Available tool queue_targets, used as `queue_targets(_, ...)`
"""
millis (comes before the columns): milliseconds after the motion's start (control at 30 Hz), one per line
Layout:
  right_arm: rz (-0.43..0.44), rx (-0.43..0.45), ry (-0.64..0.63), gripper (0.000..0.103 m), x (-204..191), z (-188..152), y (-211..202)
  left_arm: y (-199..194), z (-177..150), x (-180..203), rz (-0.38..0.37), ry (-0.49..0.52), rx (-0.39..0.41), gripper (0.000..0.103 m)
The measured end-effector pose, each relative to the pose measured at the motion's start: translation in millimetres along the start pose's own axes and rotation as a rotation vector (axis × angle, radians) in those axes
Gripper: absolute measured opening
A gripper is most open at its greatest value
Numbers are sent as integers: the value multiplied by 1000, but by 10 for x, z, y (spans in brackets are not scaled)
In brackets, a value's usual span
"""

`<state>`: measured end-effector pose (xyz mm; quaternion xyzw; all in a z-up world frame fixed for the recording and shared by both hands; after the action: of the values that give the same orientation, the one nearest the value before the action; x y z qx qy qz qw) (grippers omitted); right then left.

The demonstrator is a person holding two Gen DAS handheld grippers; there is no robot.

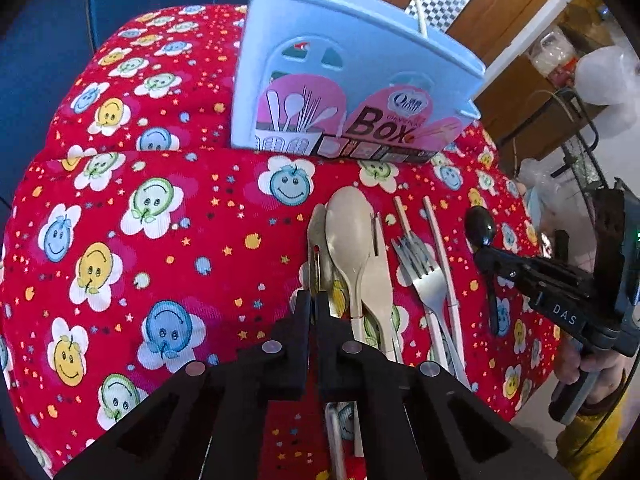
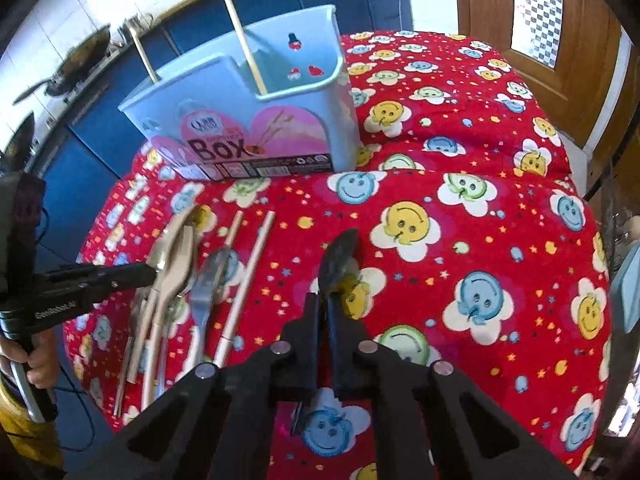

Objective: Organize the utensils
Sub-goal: 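Lift the knife and black spoon and carry both above the blue caddy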

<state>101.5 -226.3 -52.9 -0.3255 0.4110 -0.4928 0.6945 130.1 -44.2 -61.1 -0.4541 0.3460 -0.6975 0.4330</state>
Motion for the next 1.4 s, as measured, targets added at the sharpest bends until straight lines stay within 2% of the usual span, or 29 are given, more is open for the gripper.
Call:
queue_targets(200, 58, 124, 7, 5, -95, -9, -189, -260, 13, -45, 17, 20, 141, 0)
queue_targets(500, 108, 310, 11, 5, -227, -29, -456, -688, 78, -72, -33, -4, 339, 0)
queue_targets(833, 68, 461, 0, 5, -293, 24, -721, -1254, 355, 143, -62, 15, 590, 0)
queue_targets(1100, 30, 504, -37, 5, -339, 147, -757, -1653, 714, 213, -68, 20, 715, 0)
queue_targets(1400, 40, 510, -34, 5, -331, 264, -654, -2063, 1038, 317, -42, 47, 855, 0)
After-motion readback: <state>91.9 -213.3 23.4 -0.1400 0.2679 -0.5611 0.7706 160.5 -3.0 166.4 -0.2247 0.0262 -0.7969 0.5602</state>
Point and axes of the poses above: each gripper's, at about its wrist camera, not at the fingertips, and y roughly the way its jaws point, x to its right, z to its top, the point moved 6 cm from there along y, roughly the way its jaws point, and after that the axes turned 3 degrees about -y, right-handed, at the moved point
